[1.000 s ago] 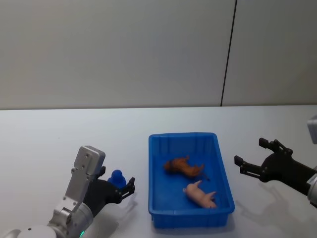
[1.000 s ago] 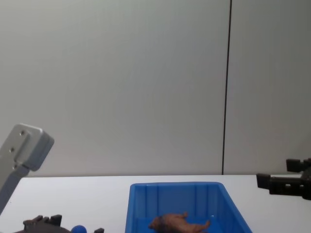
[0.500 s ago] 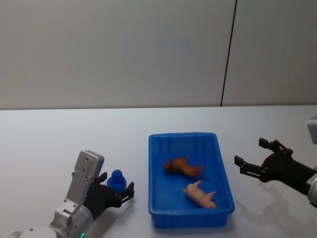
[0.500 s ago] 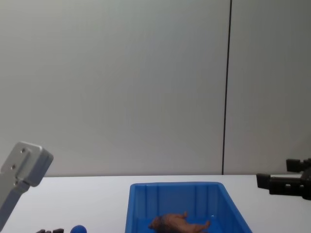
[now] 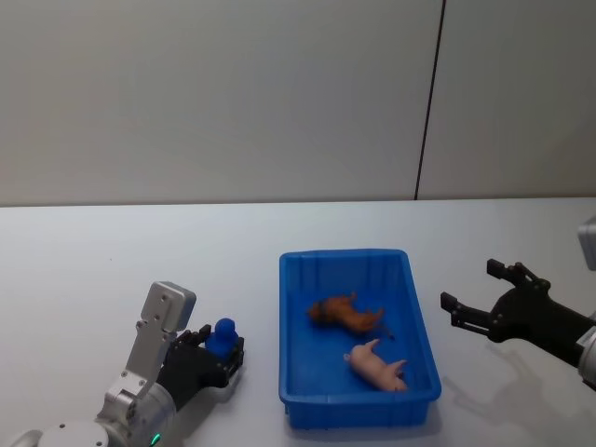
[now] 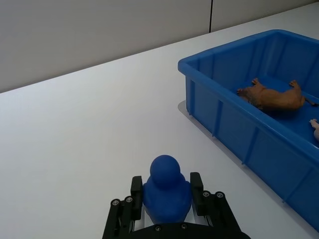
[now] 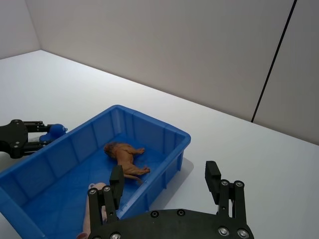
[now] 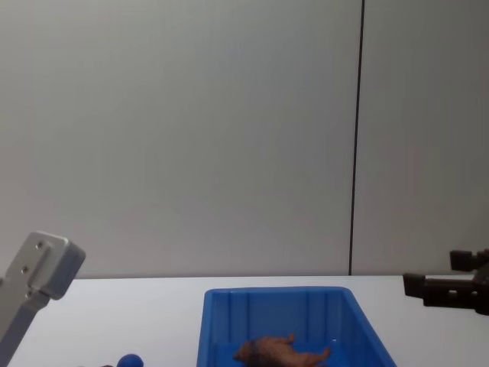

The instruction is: Pick up the two dolls from the table and place them into the box.

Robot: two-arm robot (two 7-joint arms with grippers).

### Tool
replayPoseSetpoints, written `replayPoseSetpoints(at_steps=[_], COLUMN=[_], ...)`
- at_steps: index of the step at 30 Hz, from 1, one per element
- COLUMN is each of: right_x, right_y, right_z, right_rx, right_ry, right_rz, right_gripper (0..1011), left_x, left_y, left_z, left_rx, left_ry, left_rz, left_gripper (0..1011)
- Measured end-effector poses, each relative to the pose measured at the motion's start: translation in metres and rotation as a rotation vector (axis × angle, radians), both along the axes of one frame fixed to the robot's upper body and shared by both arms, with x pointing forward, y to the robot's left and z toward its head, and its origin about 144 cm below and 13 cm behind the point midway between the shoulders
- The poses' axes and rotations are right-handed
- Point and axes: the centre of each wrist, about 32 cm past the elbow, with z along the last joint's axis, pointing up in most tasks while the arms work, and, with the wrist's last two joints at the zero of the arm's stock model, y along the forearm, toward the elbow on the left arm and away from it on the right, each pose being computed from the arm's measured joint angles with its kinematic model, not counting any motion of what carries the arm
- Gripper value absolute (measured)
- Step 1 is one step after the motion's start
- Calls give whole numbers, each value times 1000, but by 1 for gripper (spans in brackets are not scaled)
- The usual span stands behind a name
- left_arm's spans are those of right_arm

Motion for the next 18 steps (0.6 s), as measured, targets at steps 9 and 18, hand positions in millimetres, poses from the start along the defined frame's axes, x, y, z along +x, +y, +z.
replayPoseSetpoints(at_steps=[9, 18], right_x=[0, 0], right_y=[0, 0], right_z=[0, 0], right_rx=[0, 0], right_ry=[0, 0], right_rz=[0, 0], right_gripper=[1001, 1001], left_x=[4, 7], left_y=[1, 1], left_z=[-1, 9], left_rx=[5, 9], left_ry=[-2, -48], left_rz=[-4, -13], left_gripper=[536, 477])
